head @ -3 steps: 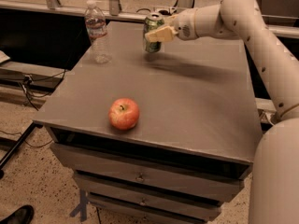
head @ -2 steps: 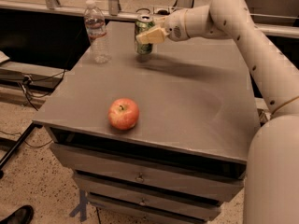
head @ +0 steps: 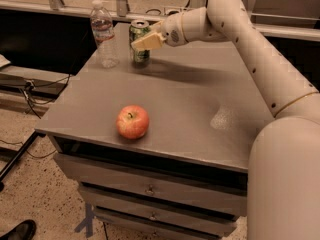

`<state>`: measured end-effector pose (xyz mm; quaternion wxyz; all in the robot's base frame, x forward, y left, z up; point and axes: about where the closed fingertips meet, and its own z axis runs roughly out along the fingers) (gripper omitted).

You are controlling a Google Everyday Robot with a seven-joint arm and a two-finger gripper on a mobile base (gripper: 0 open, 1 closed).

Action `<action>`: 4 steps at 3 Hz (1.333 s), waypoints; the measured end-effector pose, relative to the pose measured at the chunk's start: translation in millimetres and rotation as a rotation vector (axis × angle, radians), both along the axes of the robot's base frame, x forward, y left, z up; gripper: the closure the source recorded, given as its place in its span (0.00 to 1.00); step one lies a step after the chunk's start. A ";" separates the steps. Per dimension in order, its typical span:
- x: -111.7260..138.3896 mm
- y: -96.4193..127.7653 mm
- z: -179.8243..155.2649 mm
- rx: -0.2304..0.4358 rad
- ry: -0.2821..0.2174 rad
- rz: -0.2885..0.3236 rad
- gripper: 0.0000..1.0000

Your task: Move green can near water bottle

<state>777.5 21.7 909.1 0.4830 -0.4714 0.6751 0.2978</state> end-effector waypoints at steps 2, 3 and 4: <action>-6.9 27.6 -18.3 -0.001 0.054 0.054 0.36; -8.9 35.4 -24.5 0.004 0.070 0.067 0.12; -9.7 37.8 -27.1 0.010 0.079 0.071 0.00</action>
Offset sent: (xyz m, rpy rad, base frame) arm -0.0094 0.0365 -0.0251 -0.0001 0.0760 0.0756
